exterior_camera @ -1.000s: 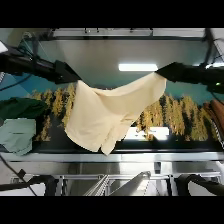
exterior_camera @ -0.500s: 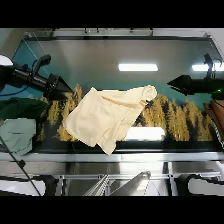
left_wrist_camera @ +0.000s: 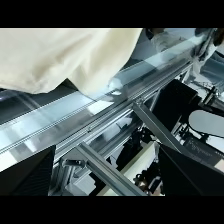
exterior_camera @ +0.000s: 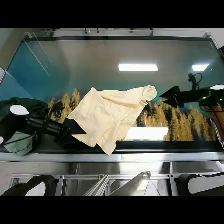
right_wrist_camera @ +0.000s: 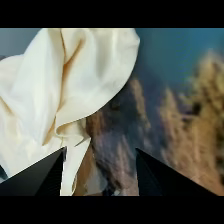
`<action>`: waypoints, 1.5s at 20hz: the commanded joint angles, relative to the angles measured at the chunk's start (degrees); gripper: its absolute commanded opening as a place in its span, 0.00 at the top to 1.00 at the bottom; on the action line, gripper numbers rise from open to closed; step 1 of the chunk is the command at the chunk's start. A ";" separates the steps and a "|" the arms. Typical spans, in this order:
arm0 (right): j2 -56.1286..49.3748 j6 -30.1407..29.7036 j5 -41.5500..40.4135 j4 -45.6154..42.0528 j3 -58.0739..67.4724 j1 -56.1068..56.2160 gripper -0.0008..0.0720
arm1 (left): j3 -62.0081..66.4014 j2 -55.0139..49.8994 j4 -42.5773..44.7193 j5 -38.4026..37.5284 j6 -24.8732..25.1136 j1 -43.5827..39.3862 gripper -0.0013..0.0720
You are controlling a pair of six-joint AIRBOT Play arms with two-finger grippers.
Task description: Fold the shirts.
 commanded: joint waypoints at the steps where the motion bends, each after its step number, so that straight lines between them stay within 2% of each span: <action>1: -3.26 1.51 -2.08 2.12 0.04 4.24 0.32 | -7.37 3.65 0.00 9.60 -3.78 -4.55 0.01; 6: -3.93 1.51 -7.32 6.80 0.28 9.90 0.32 | -7.15 -5.11 -0.02 14.56 -4.37 -10.27 0.01; 11: -4.35 1.49 -7.87 6.95 1.14 12.44 0.32 | -2.21 -14.80 0.09 18.88 -1.66 -13.03 0.01; 16: -4.35 1.49 -8.02 7.17 1.20 12.87 0.32 | 4.22 -16.31 0.11 26.75 0.61 -14.71 0.01; 17: -4.35 1.49 -8.70 7.15 1.20 13.18 0.32 | 5.38 -16.31 0.11 27.08 1.16 -14.71 0.06; 19: -4.55 1.49 -9.64 7.17 1.27 13.77 0.32 | 7.17 -16.28 0.13 26.95 1.60 -14.69 0.28; 20: -4.76 1.49 -9.66 7.21 1.44 14.14 0.32 | 7.76 -16.28 0.15 26.75 1.84 -14.49 0.32; 26: -5.07 0.61 -10.25 10.32 1.55 14.53 0.32 | 8.35 -16.24 -0.07 26.69 3.85 -12.76 0.32; 30: -5.18 0.59 -10.23 10.14 1.55 14.40 0.32 | 8.35 -14.49 0.52 17.99 5.99 -10.82 0.32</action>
